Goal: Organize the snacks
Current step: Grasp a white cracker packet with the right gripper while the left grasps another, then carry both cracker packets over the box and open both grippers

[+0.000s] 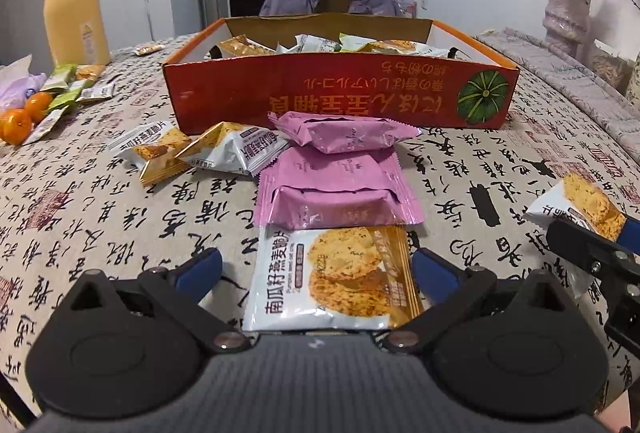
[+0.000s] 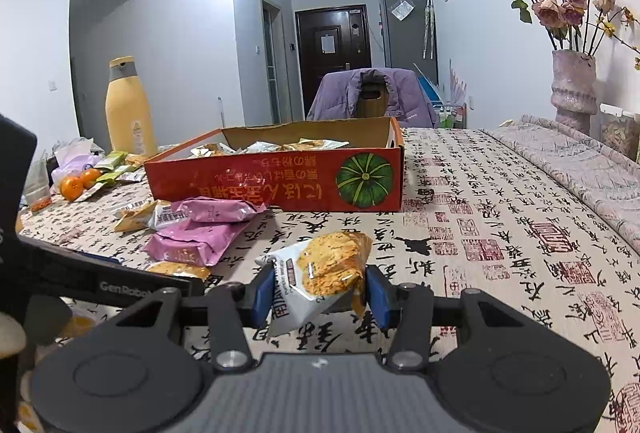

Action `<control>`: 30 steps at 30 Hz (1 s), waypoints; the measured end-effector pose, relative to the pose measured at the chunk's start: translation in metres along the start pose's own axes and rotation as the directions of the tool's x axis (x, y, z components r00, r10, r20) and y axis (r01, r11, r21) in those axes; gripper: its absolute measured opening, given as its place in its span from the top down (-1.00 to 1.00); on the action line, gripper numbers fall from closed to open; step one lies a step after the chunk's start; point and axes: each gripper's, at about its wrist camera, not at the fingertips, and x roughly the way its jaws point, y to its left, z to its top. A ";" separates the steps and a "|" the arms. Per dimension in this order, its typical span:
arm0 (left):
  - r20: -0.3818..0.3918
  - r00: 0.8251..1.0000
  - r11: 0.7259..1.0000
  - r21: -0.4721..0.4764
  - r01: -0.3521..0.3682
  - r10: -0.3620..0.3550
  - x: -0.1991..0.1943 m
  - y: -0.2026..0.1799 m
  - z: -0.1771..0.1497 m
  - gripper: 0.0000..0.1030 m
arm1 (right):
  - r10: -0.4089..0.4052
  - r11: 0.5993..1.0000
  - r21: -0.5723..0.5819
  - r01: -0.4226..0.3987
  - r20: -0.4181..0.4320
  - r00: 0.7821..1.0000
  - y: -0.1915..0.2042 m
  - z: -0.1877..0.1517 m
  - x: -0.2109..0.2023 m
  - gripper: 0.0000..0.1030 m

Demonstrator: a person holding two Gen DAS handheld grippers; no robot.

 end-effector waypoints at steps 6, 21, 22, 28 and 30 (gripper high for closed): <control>0.031 0.999 0.999 0.026 0.043 -0.044 -0.012 -0.001 -0.005 -0.46 | 0.008 1.000 -0.002 -0.008 0.005 1.000 0.002 -0.003 -0.007 0.09; 0.129 0.984 0.992 0.056 0.117 -0.123 -0.046 0.015 -0.014 -0.12 | 0.013 1.000 -0.019 -0.012 0.033 0.999 0.009 0.001 -0.018 0.09; 0.141 0.982 0.991 0.059 0.119 -0.126 -0.049 0.016 -0.014 -0.12 | 0.013 1.000 -0.021 -0.012 0.035 0.999 0.010 0.002 -0.018 0.09; 0.195 0.972 0.991 0.058 0.118 -0.128 -0.060 0.025 -0.003 -0.12 | 0.015 0.999 -0.032 -0.014 0.041 0.999 0.013 0.009 -0.013 0.09; 0.221 0.967 0.992 0.057 0.113 -0.123 -0.062 0.028 0.002 -0.12 | 0.017 0.999 -0.040 -0.015 0.048 0.999 0.015 0.014 -0.010 0.09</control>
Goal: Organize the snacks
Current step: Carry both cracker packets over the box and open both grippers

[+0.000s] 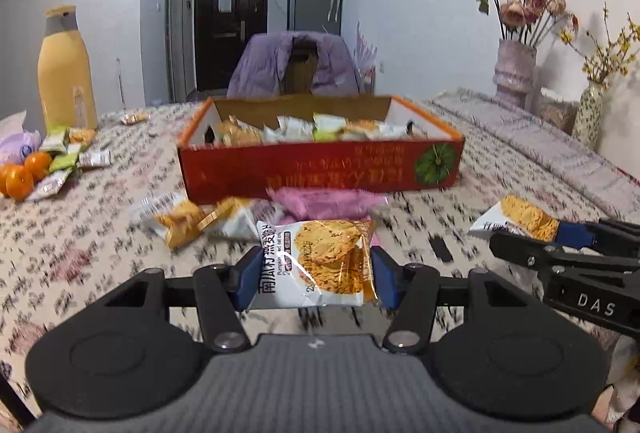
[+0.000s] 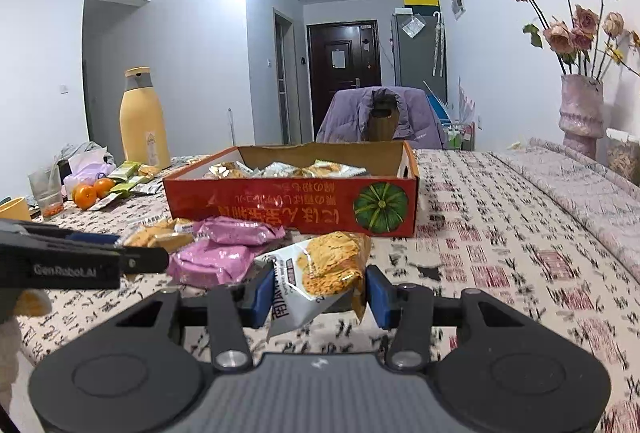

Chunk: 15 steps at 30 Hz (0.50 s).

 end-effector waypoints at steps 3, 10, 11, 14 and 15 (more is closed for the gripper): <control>0.050 0.999 1.000 0.016 -0.016 0.015 -0.001 0.001 0.012 -0.12 | -0.001 1.000 -0.014 0.001 0.017 1.000 0.002 0.010 0.008 0.09; 0.130 0.991 0.999 0.021 -0.041 0.038 0.014 0.009 0.055 -0.12 | -0.015 0.999 -0.044 0.018 0.067 0.998 0.002 0.047 0.033 0.08; 0.137 0.990 0.999 0.021 -0.044 0.041 0.017 0.010 0.061 -0.12 | -0.019 0.999 -0.047 0.022 0.072 0.997 0.001 0.052 0.037 0.08; 0.148 0.988 0.999 0.025 -0.046 0.042 0.028 0.013 0.077 -0.12 | -0.029 0.998 -0.048 0.033 0.084 0.996 -0.003 0.068 0.050 0.08; 0.154 0.987 0.998 0.027 -0.049 0.044 0.033 0.013 0.083 -0.12 | -0.034 0.998 -0.049 0.038 0.087 0.996 -0.005 0.073 0.055 0.08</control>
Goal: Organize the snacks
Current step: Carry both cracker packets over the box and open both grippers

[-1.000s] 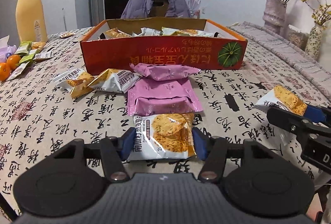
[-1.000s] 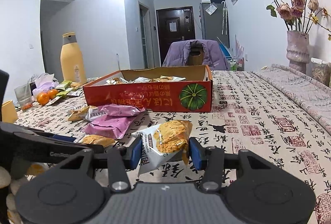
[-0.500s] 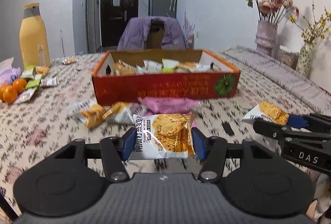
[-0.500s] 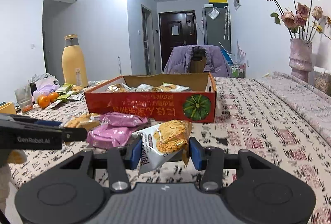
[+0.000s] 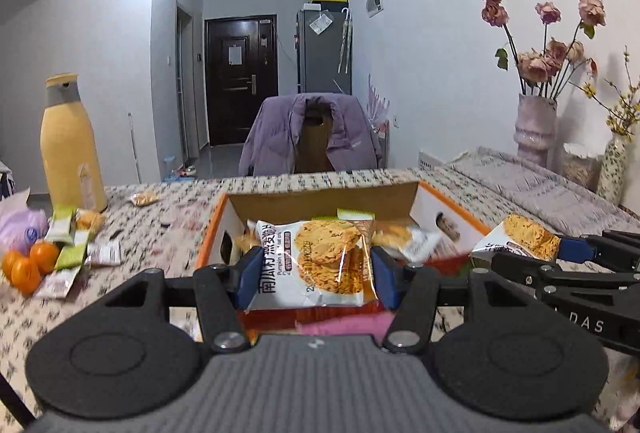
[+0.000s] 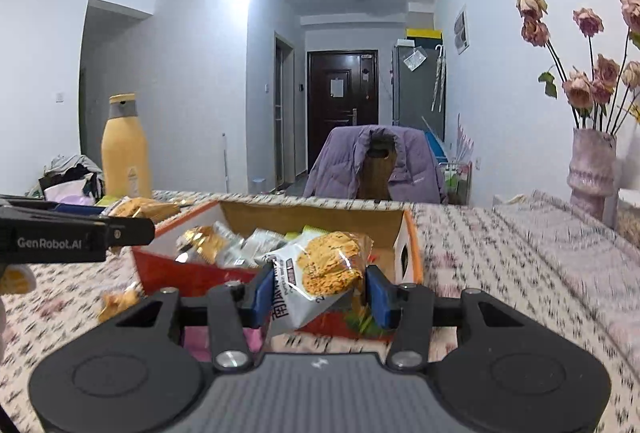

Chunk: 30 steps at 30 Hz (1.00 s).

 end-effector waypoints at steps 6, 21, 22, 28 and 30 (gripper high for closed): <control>0.003 1.000 1.000 -0.005 -0.017 0.017 0.033 0.001 0.019 -0.12 | -0.015 1.000 0.003 0.015 0.003 1.000 -0.010 0.024 0.038 0.08; -0.069 0.990 0.991 -0.050 -0.126 0.123 0.126 0.014 0.030 -0.12 | -0.049 0.997 0.063 0.055 -0.092 0.995 -0.019 0.049 0.142 0.08; -0.075 0.990 0.990 -0.058 -0.128 0.123 0.131 0.015 0.028 -0.12 | -0.050 0.996 0.071 0.057 -0.095 0.994 -0.020 0.047 0.147 0.08; -0.058 0.992 0.990 -0.077 -0.118 0.114 0.141 0.018 0.010 -0.15 | -0.068 0.995 0.073 0.075 -0.093 0.993 -0.017 0.028 0.156 0.02; -0.053 0.993 0.991 -0.086 -0.106 0.102 0.140 0.019 0.009 -0.18 | -0.062 0.994 0.085 0.069 -0.090 0.994 -0.019 0.026 0.155 -0.06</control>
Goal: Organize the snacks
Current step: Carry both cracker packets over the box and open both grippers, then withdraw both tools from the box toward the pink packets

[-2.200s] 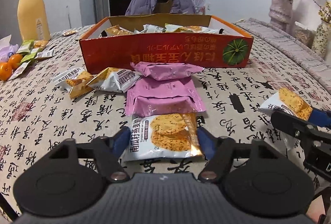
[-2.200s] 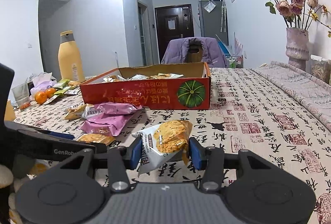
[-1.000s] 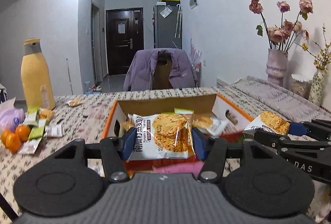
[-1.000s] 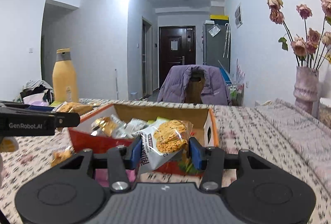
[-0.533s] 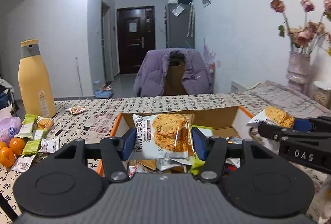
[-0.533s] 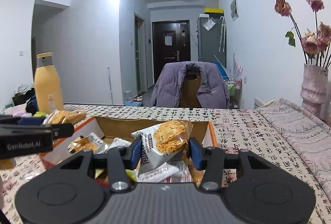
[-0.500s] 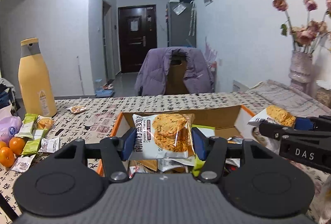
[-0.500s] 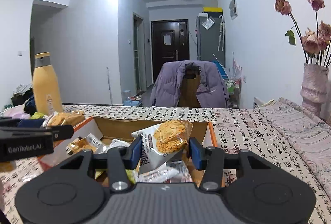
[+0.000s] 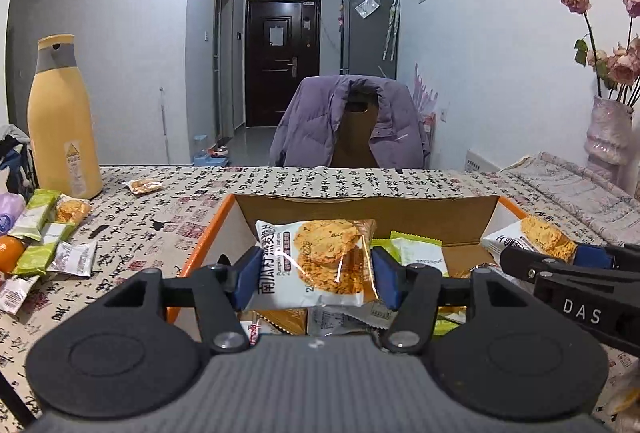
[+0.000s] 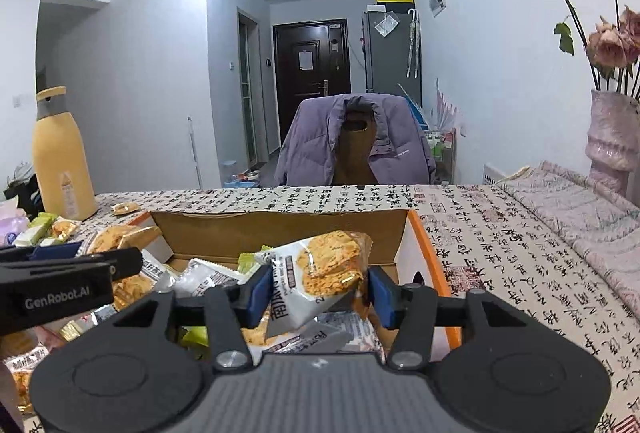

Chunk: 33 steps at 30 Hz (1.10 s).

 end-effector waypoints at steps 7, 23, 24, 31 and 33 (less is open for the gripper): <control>0.037 0.999 1.000 -0.021 0.012 -0.012 -0.003 0.009 -0.003 -0.62 | 0.002 1.000 0.015 -0.002 0.006 1.000 -0.006 -0.006 -0.001 -0.89; 0.097 0.995 0.998 -0.062 0.017 -0.011 -0.017 0.015 -0.002 -1.00 | -0.032 0.999 -0.028 0.033 0.061 0.998 -0.001 -0.012 -0.012 -1.00; 0.105 0.994 0.998 -0.064 0.017 -0.011 -0.021 0.015 0.000 -1.00 | -0.030 0.999 -0.028 0.032 0.066 0.997 -0.001 -0.011 -0.013 -1.00; 0.117 0.993 0.998 -0.057 0.031 -0.024 -0.053 0.016 0.012 -1.00 | -0.026 0.997 -0.064 0.031 0.080 0.996 0.004 -0.004 -0.025 -1.00; 0.121 0.993 0.999 -0.049 0.024 -0.018 -0.063 0.019 0.013 -1.00 | -0.010 0.998 -0.056 0.014 0.072 0.997 0.005 0.000 -0.031 -1.00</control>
